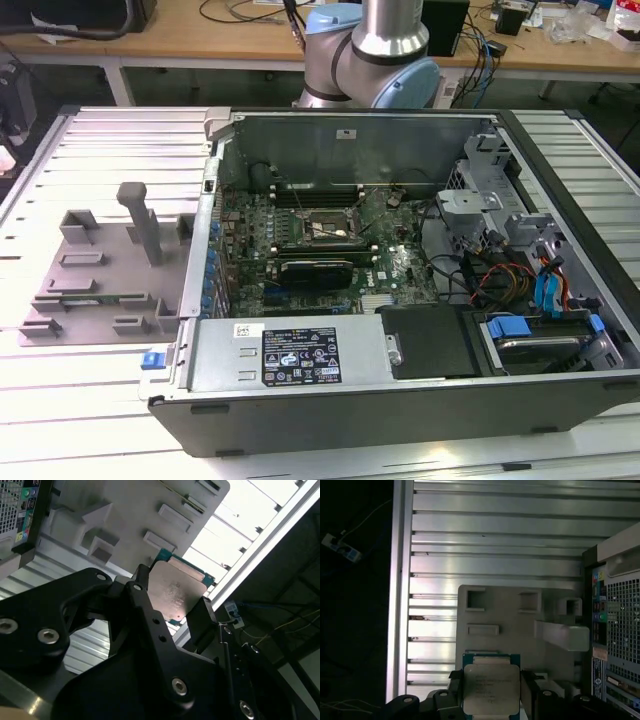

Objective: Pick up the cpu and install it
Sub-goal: 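Pick up the cpu and move it towards the insertion slot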

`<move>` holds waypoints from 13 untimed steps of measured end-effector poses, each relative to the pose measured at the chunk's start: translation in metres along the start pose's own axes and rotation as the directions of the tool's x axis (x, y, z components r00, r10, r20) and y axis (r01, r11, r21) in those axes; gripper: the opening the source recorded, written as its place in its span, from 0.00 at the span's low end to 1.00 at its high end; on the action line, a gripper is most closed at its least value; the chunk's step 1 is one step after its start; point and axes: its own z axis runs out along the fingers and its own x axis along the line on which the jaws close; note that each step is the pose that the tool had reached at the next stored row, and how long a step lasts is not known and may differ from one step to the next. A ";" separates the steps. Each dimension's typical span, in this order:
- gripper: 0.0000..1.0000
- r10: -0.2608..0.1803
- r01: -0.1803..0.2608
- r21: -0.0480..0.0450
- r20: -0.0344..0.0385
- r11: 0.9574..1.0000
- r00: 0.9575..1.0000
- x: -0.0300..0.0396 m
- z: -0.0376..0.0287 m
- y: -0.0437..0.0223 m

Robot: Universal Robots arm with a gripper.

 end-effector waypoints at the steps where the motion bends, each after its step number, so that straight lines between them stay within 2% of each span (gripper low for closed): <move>1: 0.55 0.000 0.000 0.000 0.000 1.000 1.000 -0.0001 -0.0037 0.0002; 6: 0.55 0.000 0.000 0.000 0.000 1.000 1.000 -0.0004 -0.0053 0.0003; 9: 0.55 0.000 0.000 0.000 0.000 1.000 1.000 -0.0056 -0.0051 0.0001; 11: 0.55 0.000 0.000 0.000 0.000 1.000 1.000 -0.0125 -0.0050 0.0000; 13: 0.55 0.000 0.000 0.000 0.000 1.000 1.000 -0.0162 -0.0049 -0.0002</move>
